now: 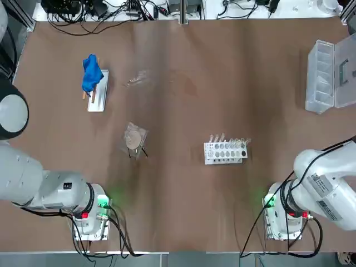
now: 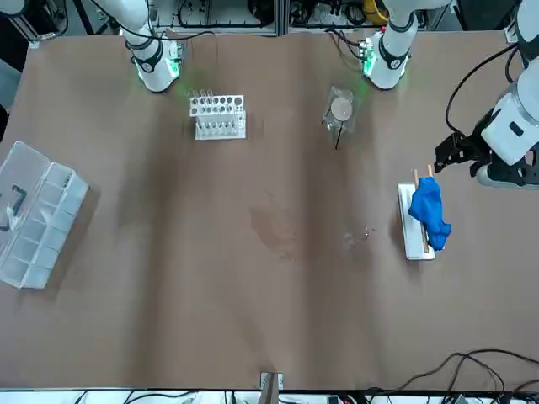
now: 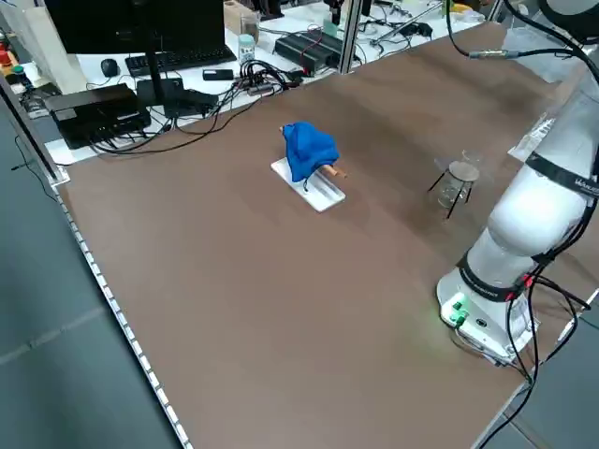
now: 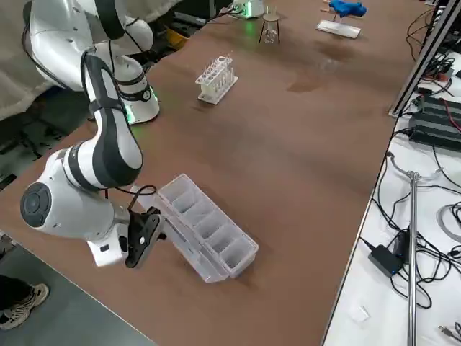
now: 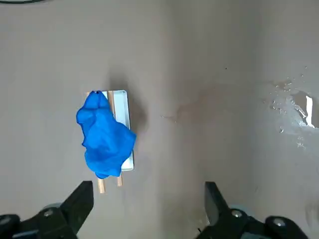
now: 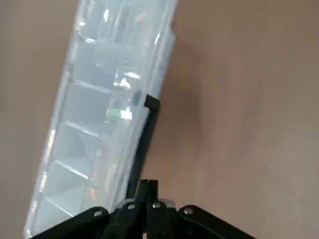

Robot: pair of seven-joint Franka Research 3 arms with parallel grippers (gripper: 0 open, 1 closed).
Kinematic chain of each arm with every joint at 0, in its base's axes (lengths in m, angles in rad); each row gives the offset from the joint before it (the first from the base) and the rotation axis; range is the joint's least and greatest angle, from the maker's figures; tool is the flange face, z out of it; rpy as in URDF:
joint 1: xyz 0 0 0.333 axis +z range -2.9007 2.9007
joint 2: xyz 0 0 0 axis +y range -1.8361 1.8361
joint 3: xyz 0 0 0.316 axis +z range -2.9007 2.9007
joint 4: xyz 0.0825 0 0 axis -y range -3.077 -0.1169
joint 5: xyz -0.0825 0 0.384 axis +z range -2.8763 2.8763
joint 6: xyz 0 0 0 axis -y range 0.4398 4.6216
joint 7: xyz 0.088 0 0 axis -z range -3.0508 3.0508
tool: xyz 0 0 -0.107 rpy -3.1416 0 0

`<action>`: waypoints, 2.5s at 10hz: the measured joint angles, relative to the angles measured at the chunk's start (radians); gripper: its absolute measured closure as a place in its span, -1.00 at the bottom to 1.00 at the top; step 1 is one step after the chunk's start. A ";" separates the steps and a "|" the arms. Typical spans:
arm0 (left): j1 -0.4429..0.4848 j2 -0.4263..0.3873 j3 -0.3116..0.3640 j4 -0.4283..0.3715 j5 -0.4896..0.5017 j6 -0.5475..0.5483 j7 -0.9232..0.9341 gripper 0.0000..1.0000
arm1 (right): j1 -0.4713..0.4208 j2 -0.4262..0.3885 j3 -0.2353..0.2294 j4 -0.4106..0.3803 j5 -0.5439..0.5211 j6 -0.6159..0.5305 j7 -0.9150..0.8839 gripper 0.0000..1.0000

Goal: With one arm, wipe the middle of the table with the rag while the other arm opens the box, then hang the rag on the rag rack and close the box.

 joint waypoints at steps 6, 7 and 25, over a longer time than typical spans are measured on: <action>0.000 0.000 0.000 0.000 0.000 0.000 0.000 -0.96 | 0.110 0.009 0.116 0.002 0.006 0.001 0.091 0.89; 0.000 0.000 0.000 0.000 0.000 0.000 0.000 -0.96 | 0.116 0.010 0.116 0.002 0.006 0.005 0.094 0.89; 0.000 0.004 0.001 0.000 0.000 0.000 0.000 -0.97 | 0.345 -0.223 0.127 0.063 -0.242 -0.144 0.591 0.82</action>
